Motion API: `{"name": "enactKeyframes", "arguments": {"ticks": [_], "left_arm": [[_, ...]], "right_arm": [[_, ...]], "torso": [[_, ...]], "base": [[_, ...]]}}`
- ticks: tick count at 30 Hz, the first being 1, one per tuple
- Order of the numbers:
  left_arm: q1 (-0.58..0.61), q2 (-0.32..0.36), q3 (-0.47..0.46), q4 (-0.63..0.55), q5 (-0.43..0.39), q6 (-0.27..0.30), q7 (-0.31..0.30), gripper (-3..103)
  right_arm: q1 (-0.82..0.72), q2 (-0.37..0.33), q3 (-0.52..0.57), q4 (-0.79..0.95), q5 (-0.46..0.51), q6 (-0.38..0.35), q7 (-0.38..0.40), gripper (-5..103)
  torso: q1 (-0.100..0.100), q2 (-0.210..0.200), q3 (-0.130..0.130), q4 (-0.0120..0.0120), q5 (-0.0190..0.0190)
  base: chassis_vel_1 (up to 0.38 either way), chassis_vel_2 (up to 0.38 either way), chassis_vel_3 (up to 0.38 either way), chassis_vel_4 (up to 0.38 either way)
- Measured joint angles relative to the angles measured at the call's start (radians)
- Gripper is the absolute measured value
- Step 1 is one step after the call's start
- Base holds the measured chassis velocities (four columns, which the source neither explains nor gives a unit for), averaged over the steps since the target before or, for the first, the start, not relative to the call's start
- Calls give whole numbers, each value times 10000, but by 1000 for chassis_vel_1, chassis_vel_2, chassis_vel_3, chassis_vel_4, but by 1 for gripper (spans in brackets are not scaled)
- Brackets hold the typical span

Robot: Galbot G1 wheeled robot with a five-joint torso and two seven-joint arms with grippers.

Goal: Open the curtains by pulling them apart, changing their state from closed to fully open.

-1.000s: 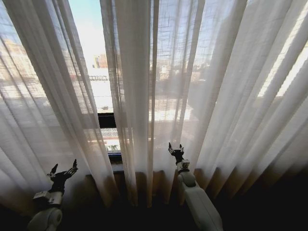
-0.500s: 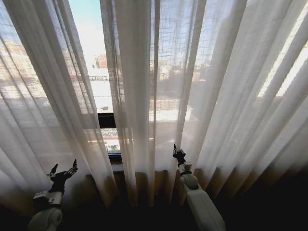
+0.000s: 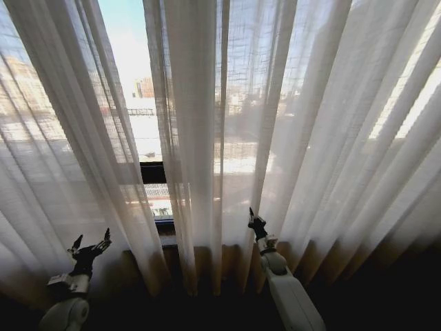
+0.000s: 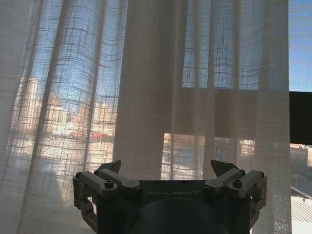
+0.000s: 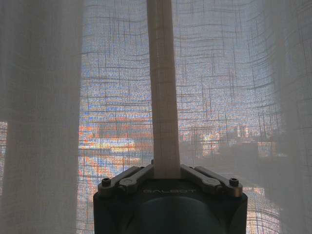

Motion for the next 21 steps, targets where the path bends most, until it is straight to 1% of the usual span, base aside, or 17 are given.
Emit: {"name": "enactKeyframes", "arguments": {"ticks": [6,11,16,21], "left_arm": [[0,0,0,0,0,0,0,100],[0,0,0,0,0,0,0,100],[0,0,0,0,0,0,0,100],[0,0,0,0,0,-1,0,100]], "right_arm": [[-19,-68,52,24,20,-40,-45,0],[-21,-113,110,22,90,-39,-87,0],[-49,-232,184,66,231,-35,-99,0],[-91,-371,274,94,332,-27,-143,0]], "torso": [[1,0,0,0,0],[1,0,0,2,-1],[0,0,0,-1,0],[0,0,0,-1,0]], "base": [[-9,-8,8,8],[-108,-106,127,101],[-197,-201,202,153],[-265,-248,267,248]]}}
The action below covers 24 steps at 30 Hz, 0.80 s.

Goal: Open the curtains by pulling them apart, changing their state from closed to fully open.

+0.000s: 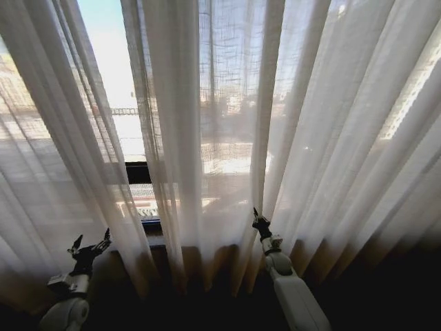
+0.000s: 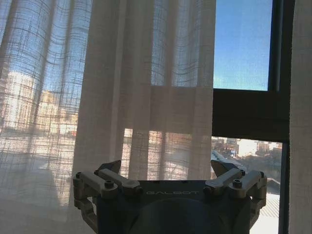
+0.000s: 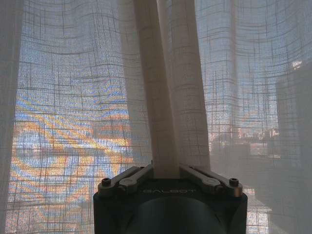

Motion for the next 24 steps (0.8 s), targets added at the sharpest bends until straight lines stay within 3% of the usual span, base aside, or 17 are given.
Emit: {"name": "enactKeyframes", "arguments": {"ticks": [24], "left_arm": [[0,0,1,0,0,1,0,100]], "right_arm": [[34,-48,171,-231,143,61,-210,0]], "torso": [[0,0,0,0,-4]], "base": [[-347,-354,342,344]]}}
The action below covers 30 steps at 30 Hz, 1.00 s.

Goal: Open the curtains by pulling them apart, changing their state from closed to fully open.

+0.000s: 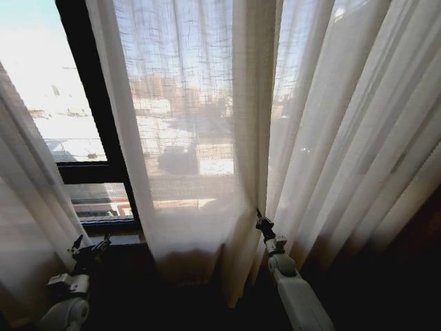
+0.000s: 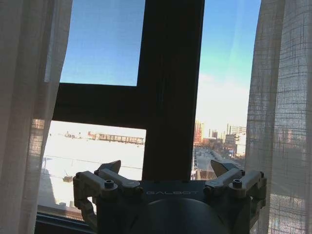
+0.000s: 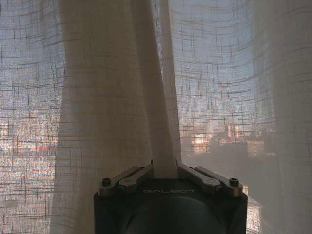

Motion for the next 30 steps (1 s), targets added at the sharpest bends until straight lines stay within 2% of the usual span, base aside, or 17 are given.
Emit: {"name": "enactKeyframes", "arguments": {"ticks": [30], "left_arm": [[0,-1,0,0,0,0,0,100]], "right_arm": [[165,-277,178,-271,408,61,-196,0]], "torso": [[3,-1,1,-1,3]], "base": [[-351,-348,356,356]]}}
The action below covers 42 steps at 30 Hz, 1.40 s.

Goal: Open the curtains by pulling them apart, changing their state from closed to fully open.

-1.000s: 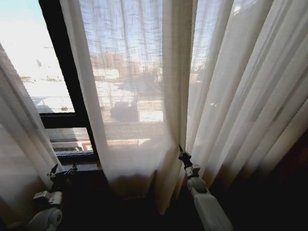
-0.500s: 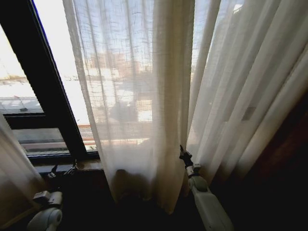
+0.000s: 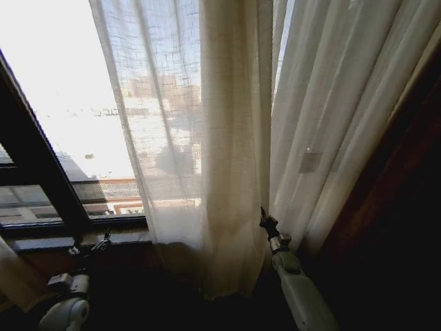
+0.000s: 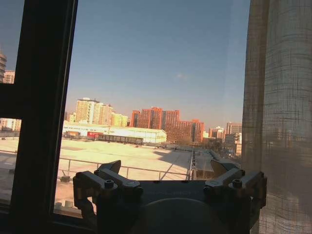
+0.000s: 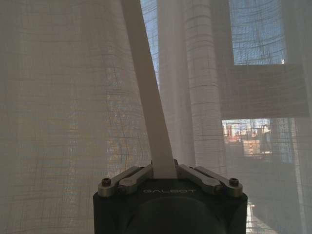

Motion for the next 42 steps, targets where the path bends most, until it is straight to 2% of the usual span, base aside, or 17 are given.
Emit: {"name": "enactKeyframes", "arguments": {"ticks": [10,13,18,22,26,30,32,35,42], "left_arm": [[0,0,0,0,0,0,0,100],[0,0,1,0,0,0,4,100],[0,0,1,-1,0,0,5,100],[0,0,-1,2,0,0,0,100],[-1,1,-7,2,0,0,-2,100],[0,0,-6,1,0,0,-1,100],[0,0,-5,1,0,0,-1,100],[-1,0,-4,1,0,0,0,100],[0,0,-1,2,0,0,0,100]], "right_arm": [[-69,28,9,3,160,296,-247,0],[-82,42,33,3,169,361,-326,0],[-104,50,75,21,-65,410,-405,0],[-105,32,96,7,-274,415,-366,0],[-79,12,121,-48,-557,388,14,0],[165,-27,285,-374,-1167,22,1313,0],[209,-39,314,-434,-1234,8,1410,0],[588,-268,547,-899,-1605,-154,2098,0],[760,-587,765,-1085,-1645,-311,2511,0]], "torso": [[-4,1,-1,1,2],[-3,0,-1,-7,3],[-4,0,-1,-3,7],[-1,0,0,6,-12],[-1,0,0,6,1],[-3,0,-1,-2,7],[-3,0,-1,-3,8],[-3,0,-1,1,2],[-3,0,-1,0,2]], "base": [[-329,-347,333,337],[-242,-268,190,259],[-37,-62,86,26],[8,36,-20,-24],[71,66,-27,-35],[0,0,0,0],[0,0,0,0],[0,0,0,0],[0,0,0,0]]}}
